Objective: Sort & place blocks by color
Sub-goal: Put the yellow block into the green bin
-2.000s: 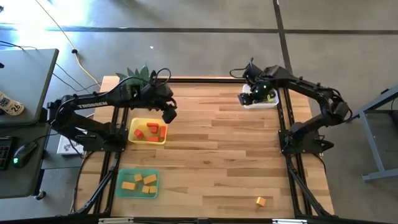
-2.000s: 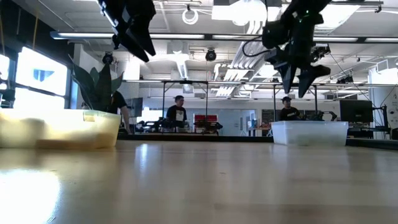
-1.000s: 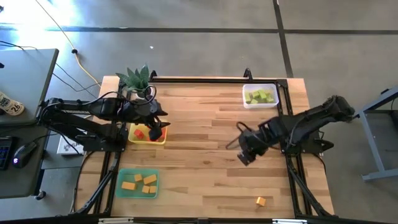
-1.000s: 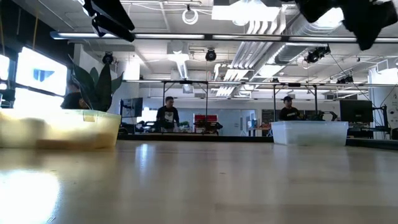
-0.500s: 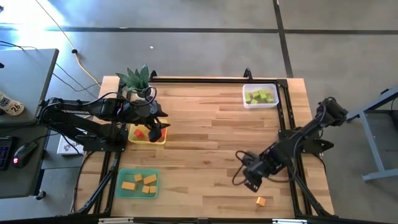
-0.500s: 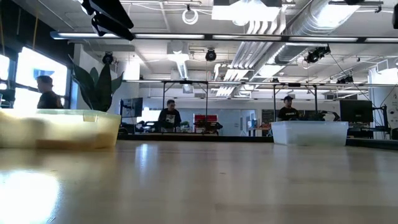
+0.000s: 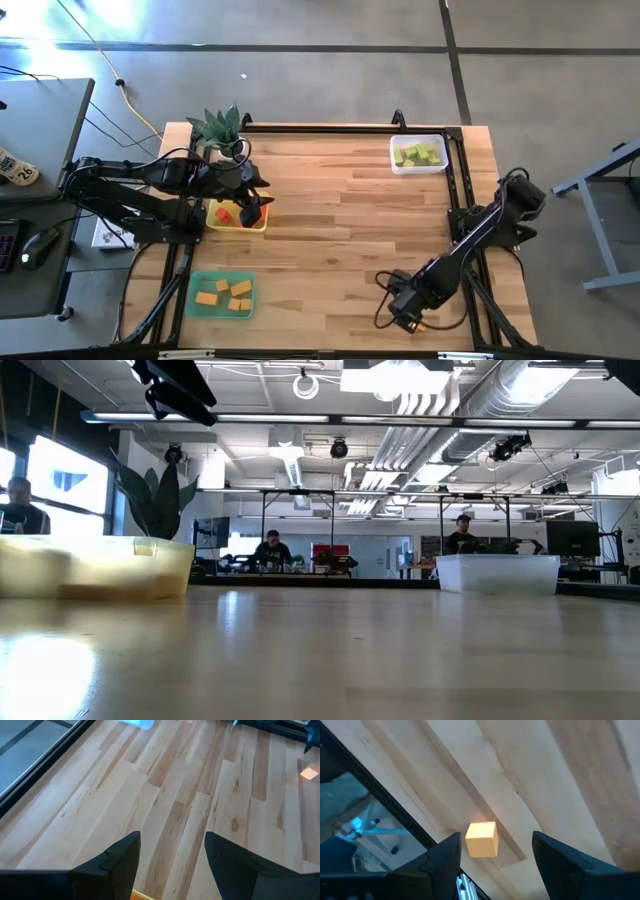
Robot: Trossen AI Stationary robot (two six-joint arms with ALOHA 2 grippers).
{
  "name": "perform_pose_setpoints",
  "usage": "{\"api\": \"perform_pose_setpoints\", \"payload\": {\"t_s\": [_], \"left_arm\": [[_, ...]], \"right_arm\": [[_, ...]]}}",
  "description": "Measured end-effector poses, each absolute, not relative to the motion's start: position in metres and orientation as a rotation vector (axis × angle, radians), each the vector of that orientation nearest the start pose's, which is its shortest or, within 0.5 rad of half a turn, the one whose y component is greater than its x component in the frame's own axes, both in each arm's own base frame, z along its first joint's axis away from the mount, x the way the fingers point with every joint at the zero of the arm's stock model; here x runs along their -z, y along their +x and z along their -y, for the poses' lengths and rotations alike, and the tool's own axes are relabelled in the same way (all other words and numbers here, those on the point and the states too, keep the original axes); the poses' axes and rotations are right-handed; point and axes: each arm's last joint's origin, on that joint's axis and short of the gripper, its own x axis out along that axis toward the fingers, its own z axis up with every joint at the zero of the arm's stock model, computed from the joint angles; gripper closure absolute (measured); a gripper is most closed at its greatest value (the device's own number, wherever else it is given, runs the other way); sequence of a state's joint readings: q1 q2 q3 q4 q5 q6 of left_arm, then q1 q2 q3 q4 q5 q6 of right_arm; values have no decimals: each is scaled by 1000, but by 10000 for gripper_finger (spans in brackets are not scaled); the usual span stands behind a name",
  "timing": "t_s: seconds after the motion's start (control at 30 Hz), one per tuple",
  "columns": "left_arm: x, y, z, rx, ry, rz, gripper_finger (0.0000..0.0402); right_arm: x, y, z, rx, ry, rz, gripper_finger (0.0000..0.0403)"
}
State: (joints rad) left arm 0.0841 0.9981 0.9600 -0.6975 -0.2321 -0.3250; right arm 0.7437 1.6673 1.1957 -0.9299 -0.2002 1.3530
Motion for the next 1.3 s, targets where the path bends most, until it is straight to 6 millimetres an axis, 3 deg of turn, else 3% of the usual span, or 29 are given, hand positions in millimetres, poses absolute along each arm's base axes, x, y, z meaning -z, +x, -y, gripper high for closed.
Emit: {"api": "perform_pose_setpoints", "payload": {"t_s": [0.43,0.8,1.13,1.3], "left_arm": [[-312,194,-23,-427,-278,-675,190],[-312,194,-23,-433,-294,-671,190],[-312,194,-23,-433,-294,-672,190],[-312,194,-23,-432,-291,-673,190]], "right_arm": [[-179,215,-250,260,678,-1683,174],[-166,204,-263,341,678,-1708,176],[-164,207,-263,355,672,-1658,243],[-156,208,-265,369,664,-1681,250]]}}
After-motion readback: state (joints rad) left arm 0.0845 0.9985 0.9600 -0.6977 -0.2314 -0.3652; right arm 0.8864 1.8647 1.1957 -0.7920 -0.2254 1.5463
